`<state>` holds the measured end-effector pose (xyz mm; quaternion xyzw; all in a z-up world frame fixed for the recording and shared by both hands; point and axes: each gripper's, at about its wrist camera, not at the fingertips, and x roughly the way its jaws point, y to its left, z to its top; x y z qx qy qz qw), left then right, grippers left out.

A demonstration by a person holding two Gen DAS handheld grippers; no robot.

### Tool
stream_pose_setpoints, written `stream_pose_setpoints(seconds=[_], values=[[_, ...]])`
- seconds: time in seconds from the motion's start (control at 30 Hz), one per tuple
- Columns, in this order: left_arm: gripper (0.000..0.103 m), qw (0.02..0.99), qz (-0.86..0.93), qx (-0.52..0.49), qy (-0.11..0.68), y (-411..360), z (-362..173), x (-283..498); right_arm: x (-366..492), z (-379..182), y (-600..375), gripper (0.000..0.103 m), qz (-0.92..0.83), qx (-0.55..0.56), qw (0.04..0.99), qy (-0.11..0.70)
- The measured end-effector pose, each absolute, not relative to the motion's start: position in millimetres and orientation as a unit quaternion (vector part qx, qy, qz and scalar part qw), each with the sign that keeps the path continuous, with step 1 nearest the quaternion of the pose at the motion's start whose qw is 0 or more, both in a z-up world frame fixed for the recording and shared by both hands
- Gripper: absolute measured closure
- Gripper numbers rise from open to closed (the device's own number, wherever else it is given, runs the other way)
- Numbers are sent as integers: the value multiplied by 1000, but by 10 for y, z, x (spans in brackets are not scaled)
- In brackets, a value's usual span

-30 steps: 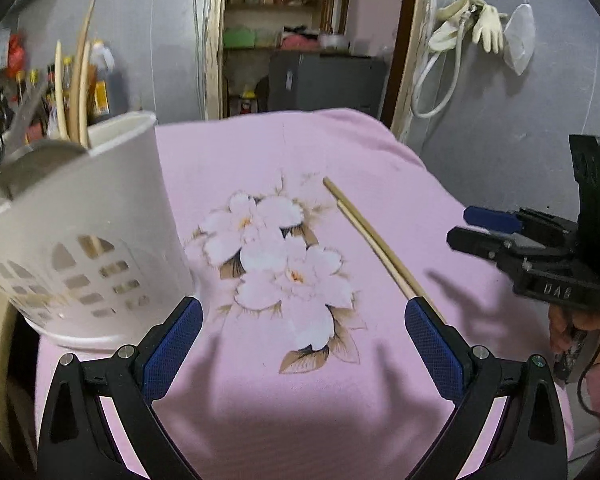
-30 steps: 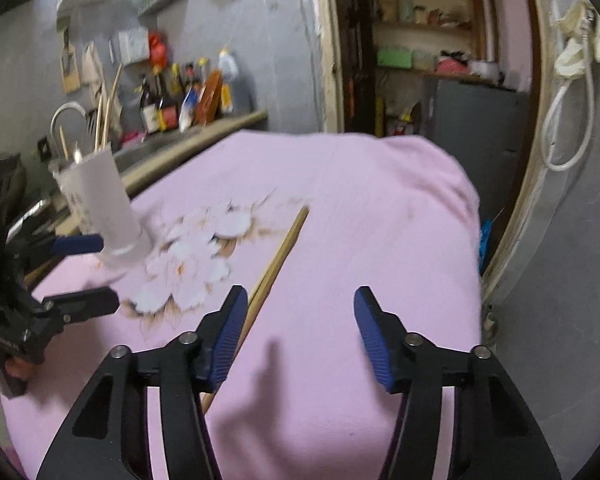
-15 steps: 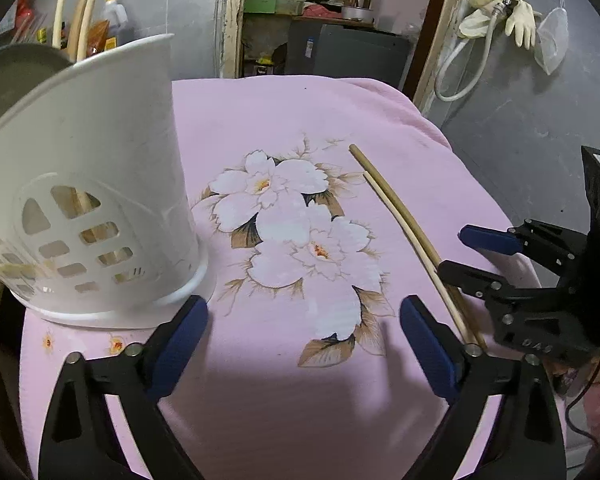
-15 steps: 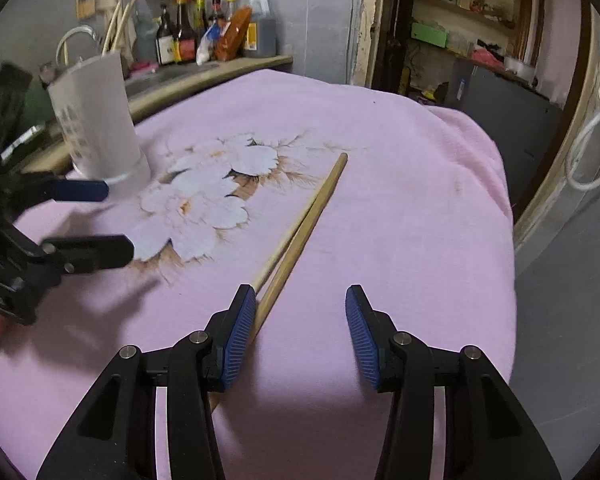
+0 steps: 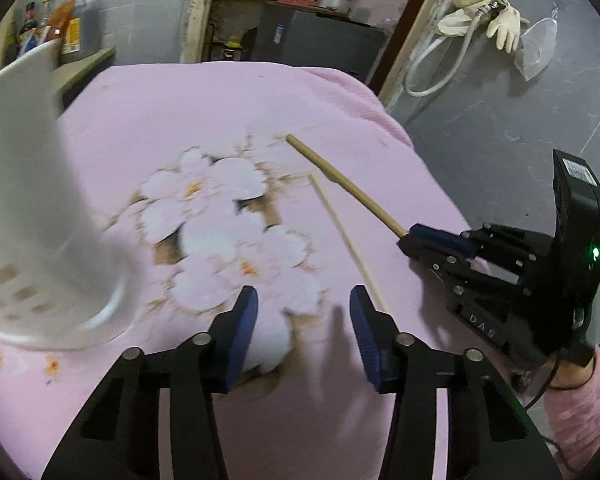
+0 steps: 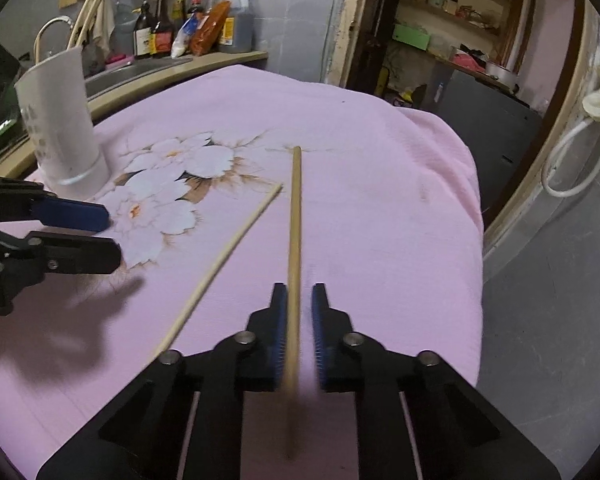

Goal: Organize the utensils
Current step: 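Close the right tool on a chopstick while the left tool grasps the other chopstick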

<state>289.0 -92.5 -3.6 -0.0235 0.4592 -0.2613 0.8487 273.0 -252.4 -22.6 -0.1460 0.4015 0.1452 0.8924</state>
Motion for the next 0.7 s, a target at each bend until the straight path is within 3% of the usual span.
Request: stream_pose_setpoints(seconds=[0.3, 0.53, 0.7], values=[[73, 824, -284, -17, 489, -1277, -140, 3239, 2609, -190, -2925, 99, 105, -119, 901, 404], [96, 823, -269, -18, 500, -1409, -192, 3452, 2552, -161, -3030, 99, 105, -120, 897, 413], [100, 815, -268, -38, 513, -1306, -217, 3506, 2741, -166, -3049, 97, 131, -102, 885, 434]])
